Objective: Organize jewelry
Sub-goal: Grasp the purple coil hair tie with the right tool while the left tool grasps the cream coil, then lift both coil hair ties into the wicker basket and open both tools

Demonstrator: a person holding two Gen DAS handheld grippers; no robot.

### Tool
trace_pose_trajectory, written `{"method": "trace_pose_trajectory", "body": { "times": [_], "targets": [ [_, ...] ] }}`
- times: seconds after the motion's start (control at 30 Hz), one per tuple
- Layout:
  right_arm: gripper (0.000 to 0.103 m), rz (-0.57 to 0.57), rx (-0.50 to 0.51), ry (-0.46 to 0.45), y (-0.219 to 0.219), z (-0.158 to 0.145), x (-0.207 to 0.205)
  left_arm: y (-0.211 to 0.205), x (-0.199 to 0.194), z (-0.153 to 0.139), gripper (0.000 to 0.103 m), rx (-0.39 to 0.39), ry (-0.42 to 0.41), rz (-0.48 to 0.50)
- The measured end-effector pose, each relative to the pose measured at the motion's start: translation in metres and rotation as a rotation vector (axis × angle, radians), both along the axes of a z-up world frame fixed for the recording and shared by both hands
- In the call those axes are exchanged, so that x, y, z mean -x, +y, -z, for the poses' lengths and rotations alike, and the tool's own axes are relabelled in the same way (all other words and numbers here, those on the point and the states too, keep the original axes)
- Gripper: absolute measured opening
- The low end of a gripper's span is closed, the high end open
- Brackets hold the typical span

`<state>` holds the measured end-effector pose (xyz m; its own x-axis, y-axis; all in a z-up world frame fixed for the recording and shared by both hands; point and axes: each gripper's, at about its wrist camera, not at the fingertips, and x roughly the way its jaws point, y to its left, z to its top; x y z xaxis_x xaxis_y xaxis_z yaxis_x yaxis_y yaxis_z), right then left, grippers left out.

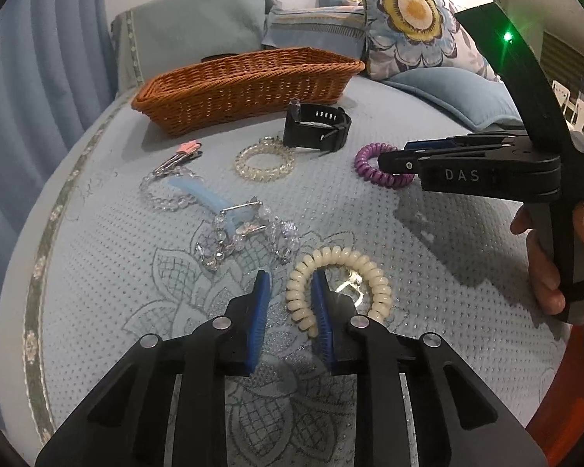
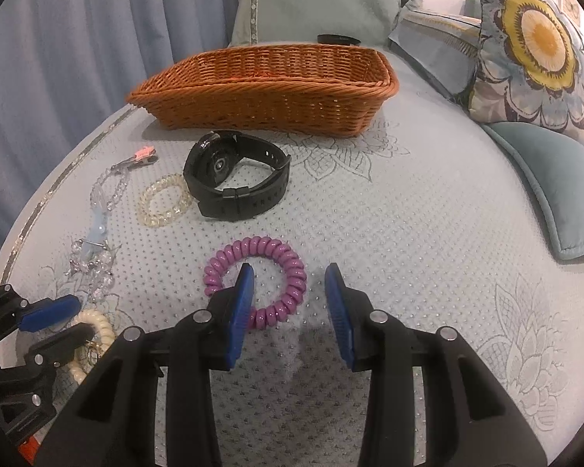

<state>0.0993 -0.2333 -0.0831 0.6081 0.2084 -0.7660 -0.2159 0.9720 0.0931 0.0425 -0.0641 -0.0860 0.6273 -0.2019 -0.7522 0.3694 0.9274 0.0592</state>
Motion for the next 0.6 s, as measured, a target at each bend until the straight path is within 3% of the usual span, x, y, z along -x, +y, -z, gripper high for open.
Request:
{"method": "trace_pose_trajectory", "body": {
  "times": [0.07,0.1,0.17,0.6],
  "targets": [
    [0.034,-0.001,0.015,-0.006,0.002,0.0,0.001,-0.003,0.001,0.001,0.021,-0.013,-0.011,-0.001],
    [0.03,-0.005,0.022,-0.01,0.003,-0.001,0.001,-0.004,0.002,0.001,0.015,-0.02,-0.017,0.001],
    [0.012,-0.017,0.035,-0.016,0.008,-0.001,0.003,-0.005,0.003,0.001,0.01,-0.017,-0.023,0.003],
    [0.01,-0.037,-0.006,-0.057,0.004,-0.009,0.009,0.002,0.008,-0.012,0.009,0.111,-0.044,0.029]
  ]
}}
